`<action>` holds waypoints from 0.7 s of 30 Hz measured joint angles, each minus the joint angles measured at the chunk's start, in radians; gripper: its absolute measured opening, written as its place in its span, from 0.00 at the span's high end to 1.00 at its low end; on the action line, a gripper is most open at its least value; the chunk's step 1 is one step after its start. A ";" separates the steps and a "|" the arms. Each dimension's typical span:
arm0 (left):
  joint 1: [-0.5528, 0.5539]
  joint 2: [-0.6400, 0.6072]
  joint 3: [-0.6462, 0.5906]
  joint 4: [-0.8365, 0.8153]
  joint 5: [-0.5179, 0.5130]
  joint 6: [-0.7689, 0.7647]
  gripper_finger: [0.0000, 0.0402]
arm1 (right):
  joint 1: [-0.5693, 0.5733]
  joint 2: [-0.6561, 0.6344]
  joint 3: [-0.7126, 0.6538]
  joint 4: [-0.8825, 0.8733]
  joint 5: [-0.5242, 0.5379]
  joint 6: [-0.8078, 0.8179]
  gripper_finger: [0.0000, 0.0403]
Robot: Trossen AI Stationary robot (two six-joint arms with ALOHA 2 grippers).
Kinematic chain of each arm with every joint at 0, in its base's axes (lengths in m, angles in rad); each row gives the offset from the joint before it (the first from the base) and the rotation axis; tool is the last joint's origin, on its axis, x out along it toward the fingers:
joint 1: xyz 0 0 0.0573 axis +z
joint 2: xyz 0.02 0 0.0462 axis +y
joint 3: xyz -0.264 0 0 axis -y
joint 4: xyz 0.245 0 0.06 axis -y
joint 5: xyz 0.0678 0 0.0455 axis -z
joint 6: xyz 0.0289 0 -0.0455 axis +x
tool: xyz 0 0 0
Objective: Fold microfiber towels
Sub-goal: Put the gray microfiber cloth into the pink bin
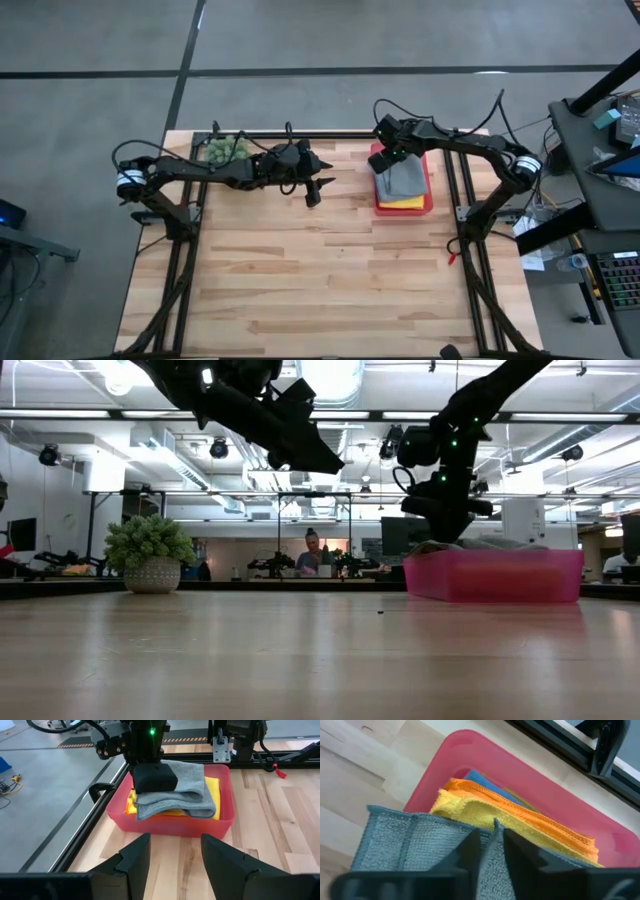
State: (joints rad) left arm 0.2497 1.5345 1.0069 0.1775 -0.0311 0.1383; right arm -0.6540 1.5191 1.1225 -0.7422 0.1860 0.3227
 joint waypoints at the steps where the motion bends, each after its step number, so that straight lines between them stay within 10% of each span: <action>1: 0.000 0.000 0.000 0.000 0.000 0.000 0.60 | 0.001 -0.001 0.000 0.000 0.000 -0.002 0.86; 21: 0.000 0.000 0.000 0.003 0.000 0.000 0.60 | 0.110 -0.083 0.042 -0.010 -0.005 0.031 0.98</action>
State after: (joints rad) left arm 0.2495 1.5349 1.0069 0.1806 -0.0309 0.1381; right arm -0.5444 1.4361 1.1642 -0.7517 0.1810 0.3534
